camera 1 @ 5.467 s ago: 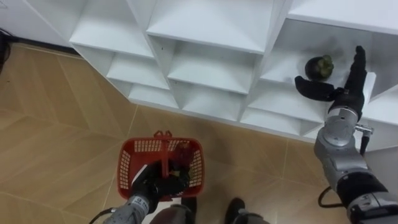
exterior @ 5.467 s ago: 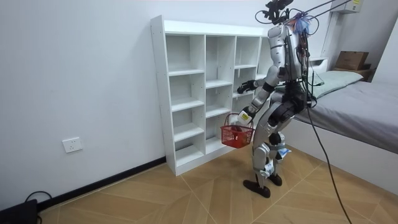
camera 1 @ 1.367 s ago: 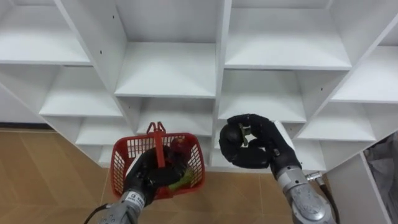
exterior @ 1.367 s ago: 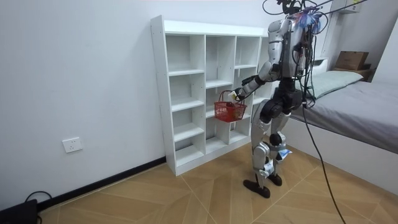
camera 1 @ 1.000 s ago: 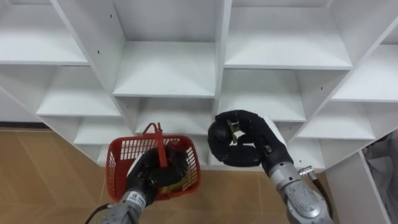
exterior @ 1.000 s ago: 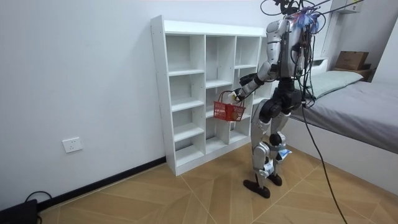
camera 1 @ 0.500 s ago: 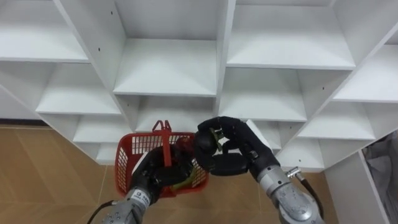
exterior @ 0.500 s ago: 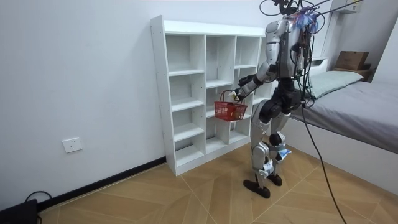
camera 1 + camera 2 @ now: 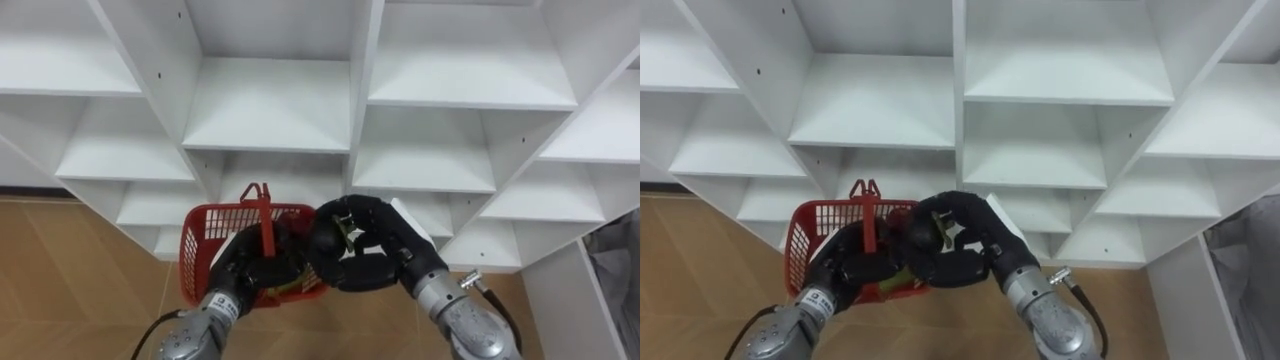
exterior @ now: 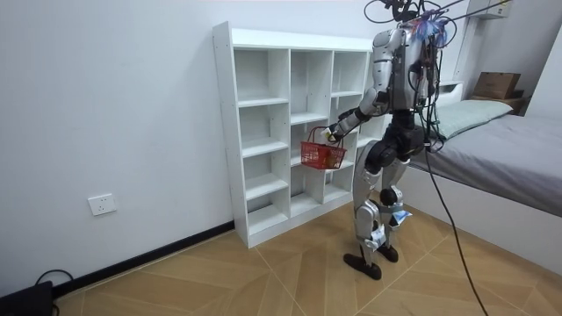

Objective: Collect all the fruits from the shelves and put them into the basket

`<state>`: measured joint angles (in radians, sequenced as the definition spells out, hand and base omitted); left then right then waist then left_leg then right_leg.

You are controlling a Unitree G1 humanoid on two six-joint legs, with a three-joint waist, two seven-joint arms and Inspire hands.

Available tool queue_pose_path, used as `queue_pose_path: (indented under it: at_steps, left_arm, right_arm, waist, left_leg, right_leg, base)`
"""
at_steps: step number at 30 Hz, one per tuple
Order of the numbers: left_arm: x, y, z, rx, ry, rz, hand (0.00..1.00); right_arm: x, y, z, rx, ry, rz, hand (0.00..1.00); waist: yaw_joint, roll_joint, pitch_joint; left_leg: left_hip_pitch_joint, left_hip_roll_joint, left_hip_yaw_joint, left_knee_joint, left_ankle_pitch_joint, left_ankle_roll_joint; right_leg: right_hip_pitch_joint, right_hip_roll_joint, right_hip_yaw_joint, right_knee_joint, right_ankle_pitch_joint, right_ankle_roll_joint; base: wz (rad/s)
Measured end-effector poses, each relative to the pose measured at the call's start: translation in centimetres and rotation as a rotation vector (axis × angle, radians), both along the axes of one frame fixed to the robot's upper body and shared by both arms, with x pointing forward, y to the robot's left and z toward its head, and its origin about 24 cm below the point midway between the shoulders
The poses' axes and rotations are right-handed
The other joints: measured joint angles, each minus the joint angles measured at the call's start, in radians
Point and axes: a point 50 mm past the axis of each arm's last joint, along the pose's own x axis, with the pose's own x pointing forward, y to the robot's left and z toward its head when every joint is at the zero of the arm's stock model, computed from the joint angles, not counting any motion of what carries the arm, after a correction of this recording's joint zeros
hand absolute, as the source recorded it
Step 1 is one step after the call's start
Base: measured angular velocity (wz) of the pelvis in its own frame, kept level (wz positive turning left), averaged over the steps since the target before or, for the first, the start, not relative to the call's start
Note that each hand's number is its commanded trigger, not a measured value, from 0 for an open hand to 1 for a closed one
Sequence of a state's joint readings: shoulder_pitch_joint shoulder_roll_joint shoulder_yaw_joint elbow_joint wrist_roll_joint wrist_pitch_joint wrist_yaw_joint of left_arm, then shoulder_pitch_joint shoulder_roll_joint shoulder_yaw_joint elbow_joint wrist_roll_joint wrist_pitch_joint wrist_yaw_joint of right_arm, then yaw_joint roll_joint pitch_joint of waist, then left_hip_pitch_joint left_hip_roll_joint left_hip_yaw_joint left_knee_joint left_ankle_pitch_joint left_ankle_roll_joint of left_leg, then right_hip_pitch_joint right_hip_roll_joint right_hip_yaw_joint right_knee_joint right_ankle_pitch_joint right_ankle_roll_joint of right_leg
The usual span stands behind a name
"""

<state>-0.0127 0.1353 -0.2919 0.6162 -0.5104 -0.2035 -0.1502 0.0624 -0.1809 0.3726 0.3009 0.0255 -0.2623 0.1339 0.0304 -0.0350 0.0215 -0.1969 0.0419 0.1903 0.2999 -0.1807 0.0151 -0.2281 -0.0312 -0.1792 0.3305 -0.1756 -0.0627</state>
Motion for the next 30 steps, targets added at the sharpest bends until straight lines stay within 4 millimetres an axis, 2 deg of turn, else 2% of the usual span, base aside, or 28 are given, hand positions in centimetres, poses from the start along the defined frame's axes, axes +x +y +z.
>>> queue_pose_path:
  at_steps: [8,30]
  left_arm:
    - [0.01,-0.05,0.04,-0.006,-0.003,-0.009,1.00]
    - [-0.01,0.16,0.05,-0.002,-0.005,-0.016,1.00]
  right_arm:
    - [-0.67,-0.48,-0.50,-0.016,0.028,0.017,1.00]
    - [-0.90,-0.67,-0.68,-0.026,0.038,0.026,1.00]
  waist:
    - [-0.001,-0.003,-0.0001]
    - [-0.001,-0.008,-0.0016]
  left_leg:
    - [-0.002,0.000,0.000,0.000,0.000,0.000]
    - [0.000,0.000,0.000,0.002,0.000,0.000]
  right_leg:
    - [-0.001,0.000,0.001,-0.003,0.001,0.001]
    - [0.000,0.000,0.001,-0.001,0.001,0.001]
  base:
    - [0.00]
    - [0.00]
